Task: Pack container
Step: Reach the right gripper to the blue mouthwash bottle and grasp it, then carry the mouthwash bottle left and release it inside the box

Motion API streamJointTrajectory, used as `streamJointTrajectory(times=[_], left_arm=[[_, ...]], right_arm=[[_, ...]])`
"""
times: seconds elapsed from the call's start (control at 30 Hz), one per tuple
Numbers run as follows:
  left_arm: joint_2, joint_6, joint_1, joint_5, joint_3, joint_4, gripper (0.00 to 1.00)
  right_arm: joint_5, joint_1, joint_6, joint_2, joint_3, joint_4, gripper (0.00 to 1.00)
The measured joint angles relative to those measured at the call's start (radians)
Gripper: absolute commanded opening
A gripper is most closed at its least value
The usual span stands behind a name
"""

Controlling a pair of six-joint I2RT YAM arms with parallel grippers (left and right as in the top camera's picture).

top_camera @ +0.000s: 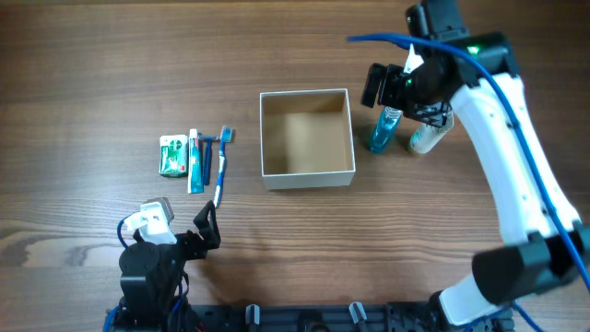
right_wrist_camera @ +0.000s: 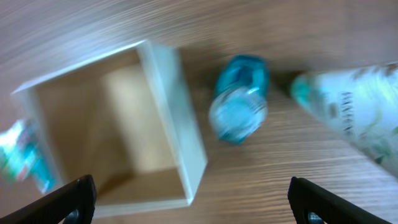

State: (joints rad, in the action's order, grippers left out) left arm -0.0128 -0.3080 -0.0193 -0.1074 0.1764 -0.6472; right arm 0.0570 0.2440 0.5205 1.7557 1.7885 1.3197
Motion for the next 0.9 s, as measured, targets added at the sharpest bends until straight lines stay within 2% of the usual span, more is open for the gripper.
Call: streamJointTrajectory(times=[0.2,0.33,0.4,0.5,0.53,0.6,0.63,0.7,0.9], left_arm=[[0.000,0.000,0.000,0.000,0.000,0.000,1.00],[0.000,0.000,0.000,0.000,0.000,0.000,1.00],[0.000,0.000,0.000,0.000,0.000,0.000,1.00],[0.000,0.000,0.000,0.000,0.000,0.000,1.00],[0.000,0.000,0.000,0.000,0.000,0.000,1.00],[0.000,0.000,0.000,0.000,0.000,0.000,1.00],[0.000,0.000,0.000,0.000,0.000,0.000,1.00],[0.000,0.000,0.000,0.000,0.000,0.000,1.00],[0.000,0.000,0.000,0.000,0.000,0.000,1.00]], right_arm=[[-0.084,-0.009,0.117,0.121,0.000,-0.014,0.99],[-0.094,-0.009,0.146,0.177,0.000,-0.022,0.86],[-0.097,-0.009,0.152,0.211,0.000,-0.014,0.83],[-0.103,-0.009,0.155,0.234,-0.019,-0.025,0.57],[-0.105,-0.009,0.160,0.234,-0.028,-0.032,0.52],[-0.108,-0.009,0.164,0.236,-0.041,-0.043,0.24],[-0.109,-0.010,0.163,0.236,-0.043,-0.046,0.18],[-0.118,-0.011,0.158,0.235,-0.043,-0.049,0.10],[-0.134,-0.014,0.130,0.230,-0.042,-0.044,0.09]])
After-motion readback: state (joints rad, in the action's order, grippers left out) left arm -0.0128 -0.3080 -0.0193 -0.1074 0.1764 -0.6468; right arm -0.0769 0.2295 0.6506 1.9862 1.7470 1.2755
